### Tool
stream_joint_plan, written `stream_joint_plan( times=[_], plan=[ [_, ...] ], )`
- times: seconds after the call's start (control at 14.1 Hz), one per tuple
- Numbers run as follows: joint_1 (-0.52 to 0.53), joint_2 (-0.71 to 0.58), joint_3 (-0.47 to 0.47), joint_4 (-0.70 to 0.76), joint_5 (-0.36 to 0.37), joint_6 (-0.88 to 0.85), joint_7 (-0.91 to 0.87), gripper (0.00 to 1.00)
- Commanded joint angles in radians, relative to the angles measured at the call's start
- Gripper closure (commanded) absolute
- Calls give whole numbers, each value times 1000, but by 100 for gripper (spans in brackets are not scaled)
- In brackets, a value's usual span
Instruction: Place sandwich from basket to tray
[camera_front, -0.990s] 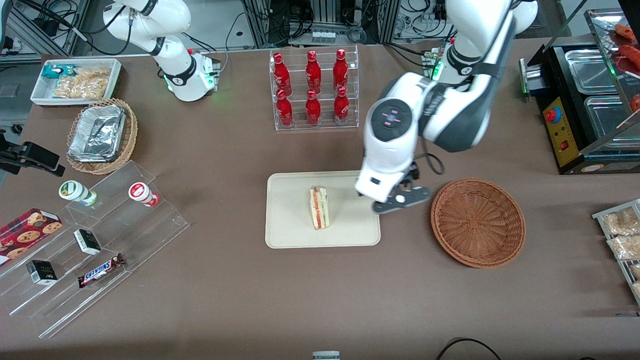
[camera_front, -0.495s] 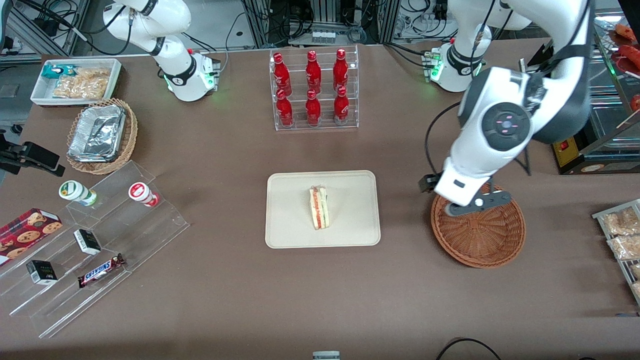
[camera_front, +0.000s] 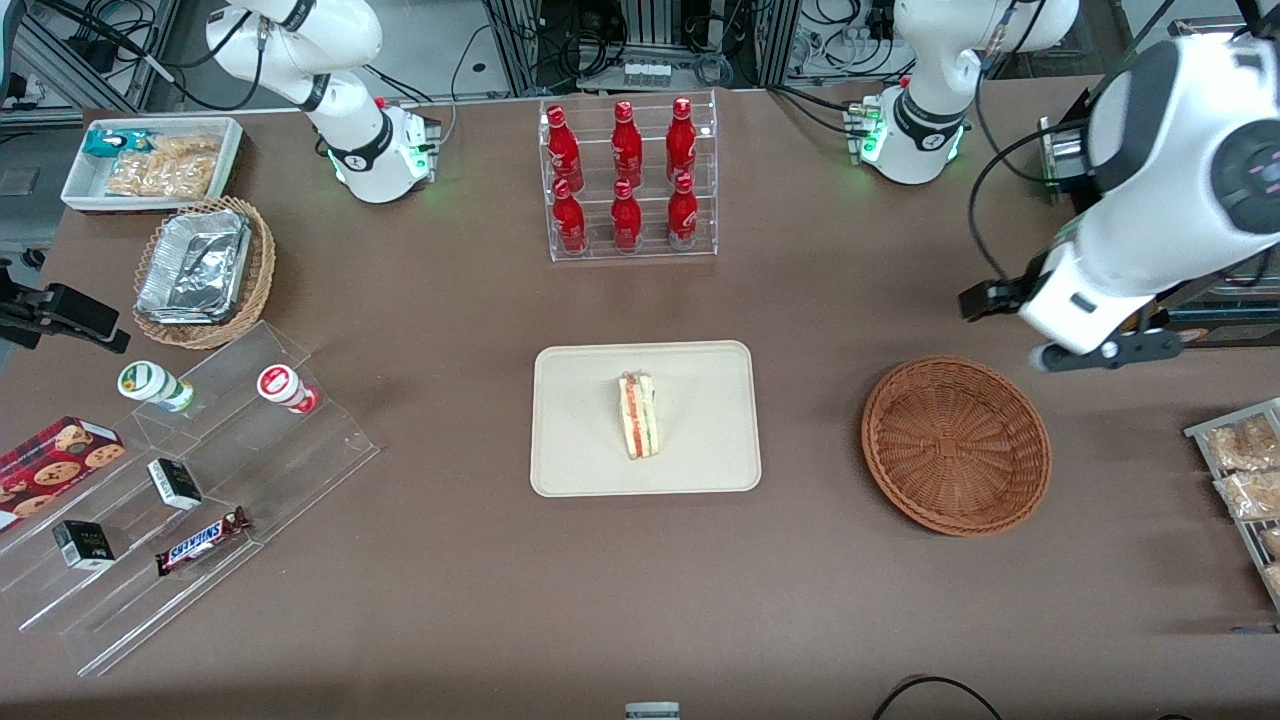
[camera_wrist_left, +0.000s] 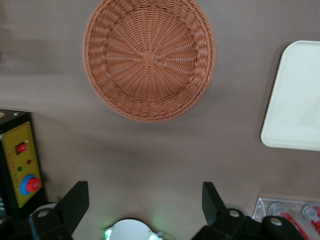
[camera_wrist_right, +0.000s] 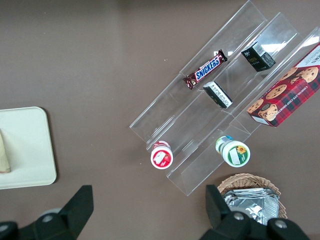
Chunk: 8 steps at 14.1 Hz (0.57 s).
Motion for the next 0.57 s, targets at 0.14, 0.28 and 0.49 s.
stream_joint_plan(
  times=[0.14, 0.28, 0.49],
  plan=[
    [150, -91, -70, -19, 1, -30, 150, 0],
    [167, -103, -67, -2, 0, -56, 208, 0],
    [164, -112, -64, 14, -10, -34, 208, 0]
  ],
)
